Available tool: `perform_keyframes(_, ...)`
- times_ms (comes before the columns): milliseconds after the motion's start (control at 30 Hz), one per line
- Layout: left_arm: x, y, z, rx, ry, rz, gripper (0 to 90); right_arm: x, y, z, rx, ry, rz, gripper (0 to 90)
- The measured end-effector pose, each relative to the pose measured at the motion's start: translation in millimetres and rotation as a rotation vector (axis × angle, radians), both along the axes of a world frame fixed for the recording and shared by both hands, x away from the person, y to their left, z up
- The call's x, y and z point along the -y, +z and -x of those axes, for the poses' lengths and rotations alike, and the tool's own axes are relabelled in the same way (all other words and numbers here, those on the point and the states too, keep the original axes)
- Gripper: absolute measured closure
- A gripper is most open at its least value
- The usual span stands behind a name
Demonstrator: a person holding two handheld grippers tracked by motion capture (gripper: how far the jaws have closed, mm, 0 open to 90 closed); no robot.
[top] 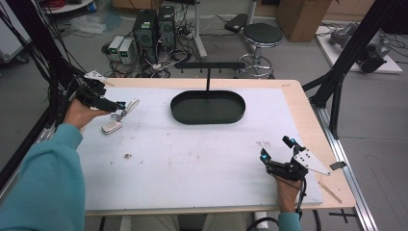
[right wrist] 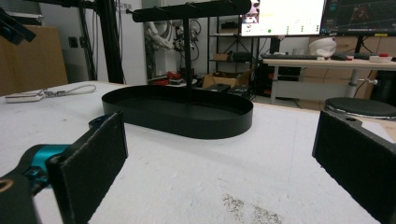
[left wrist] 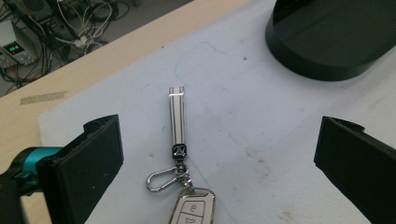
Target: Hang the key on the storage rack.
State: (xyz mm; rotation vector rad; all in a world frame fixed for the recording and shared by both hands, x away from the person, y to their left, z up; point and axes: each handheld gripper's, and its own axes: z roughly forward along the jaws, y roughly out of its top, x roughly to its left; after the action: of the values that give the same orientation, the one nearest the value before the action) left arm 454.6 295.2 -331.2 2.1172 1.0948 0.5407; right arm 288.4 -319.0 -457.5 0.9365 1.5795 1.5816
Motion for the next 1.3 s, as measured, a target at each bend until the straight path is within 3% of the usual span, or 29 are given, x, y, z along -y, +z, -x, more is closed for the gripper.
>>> perform_keyframes(267, 3.1, -8.9, -26.7, -0.087, 0.014, -0.03, 1.8, 0.1, 0.0, 0.0, 0.0, 0.001, -0.001, 2.7)
perform_keyframes(533, 8.2, -18.3, -46.6, -0.144, 0.016, -0.035, 1.7, 0.1, 0.0, 0.3, -0.007, 0.002, -0.002, 2.7)
perform_keyframes(567, 7.8, -22.6, -51.0, -0.169, 0.024, -0.044, 1.8, 0.0, 0.0, 0.3, -0.006, 0.001, -0.002, 2.7)
perform_keyframes(1133, 5.4, -56.7, -68.6, -0.32, 0.072, -0.076, 2.0, 0.0, 0.0, 0.4, -0.007, -0.001, -0.003, 2.7)
perform_keyframes(1300, 7.1, -62.2, -71.7, -0.338, 0.114, -0.093, 10.9, 0.2, 0.0, 0.4, -0.007, 0.001, -0.003, 2.7)
